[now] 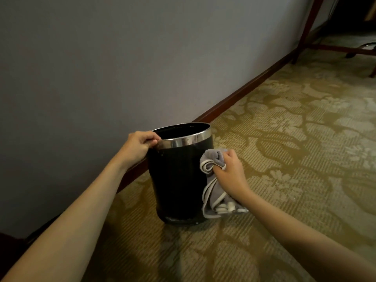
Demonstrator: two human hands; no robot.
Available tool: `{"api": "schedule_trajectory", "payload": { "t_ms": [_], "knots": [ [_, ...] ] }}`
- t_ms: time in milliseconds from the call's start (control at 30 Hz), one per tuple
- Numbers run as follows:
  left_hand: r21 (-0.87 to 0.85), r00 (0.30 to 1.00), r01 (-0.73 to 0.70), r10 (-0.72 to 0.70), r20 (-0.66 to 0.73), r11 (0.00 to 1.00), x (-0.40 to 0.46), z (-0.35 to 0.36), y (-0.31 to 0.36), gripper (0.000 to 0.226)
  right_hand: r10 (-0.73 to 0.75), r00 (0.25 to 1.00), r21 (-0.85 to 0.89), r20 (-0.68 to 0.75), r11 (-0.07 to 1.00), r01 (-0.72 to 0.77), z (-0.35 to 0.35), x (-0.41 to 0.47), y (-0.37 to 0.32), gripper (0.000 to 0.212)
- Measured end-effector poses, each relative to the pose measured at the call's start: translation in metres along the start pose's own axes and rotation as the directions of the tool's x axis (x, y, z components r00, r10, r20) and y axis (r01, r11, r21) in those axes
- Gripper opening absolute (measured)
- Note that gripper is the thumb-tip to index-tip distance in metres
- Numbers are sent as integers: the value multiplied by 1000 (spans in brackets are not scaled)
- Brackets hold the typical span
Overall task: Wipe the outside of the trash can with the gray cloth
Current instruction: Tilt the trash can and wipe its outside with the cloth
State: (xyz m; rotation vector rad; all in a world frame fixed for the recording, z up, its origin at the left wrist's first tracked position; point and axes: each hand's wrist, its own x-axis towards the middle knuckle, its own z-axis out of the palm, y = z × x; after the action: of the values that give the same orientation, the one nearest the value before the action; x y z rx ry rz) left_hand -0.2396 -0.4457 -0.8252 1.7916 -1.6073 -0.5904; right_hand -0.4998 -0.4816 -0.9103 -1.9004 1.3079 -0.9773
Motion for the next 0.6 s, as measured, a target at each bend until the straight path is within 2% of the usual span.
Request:
{"api": "schedule_trajectory", "payload": {
  "t_ms": [100, 167, 267, 367, 467, 600],
  "knots": [
    [-47, 999, 3, -5, -34, 999, -5, -6, -11, 21, -68, 997, 5, -21, 998, 68, 8, -3, -13, 9],
    [-99, 994, 0, -11, -110, 995, -11, -3, -19, 24, -200, 979, -35, -22, 979, 199, 16, -4, -29, 3],
    [-150, 983, -15, -13, -183, 989, -19, 1, -35, 26, -422, 903, -122, 74, 895, 429, 25, 0, -58, 7],
    [-156, 978, -12, -20, -205, 988, -23, 2, -46, 26, -518, 844, -223, 141, 814, 537, 27, 11, -76, 15],
    [-160, 975, -12, -24, -220, 987, -24, 4, -45, 26, -497, 860, -269, 117, 818, 509, 20, 20, -67, 17],
    [-169, 978, -16, -19, -205, 986, -24, 6, -45, 27, -236, 971, -346, 49, 907, 238, 2, 34, -31, 22]
  ]
}}
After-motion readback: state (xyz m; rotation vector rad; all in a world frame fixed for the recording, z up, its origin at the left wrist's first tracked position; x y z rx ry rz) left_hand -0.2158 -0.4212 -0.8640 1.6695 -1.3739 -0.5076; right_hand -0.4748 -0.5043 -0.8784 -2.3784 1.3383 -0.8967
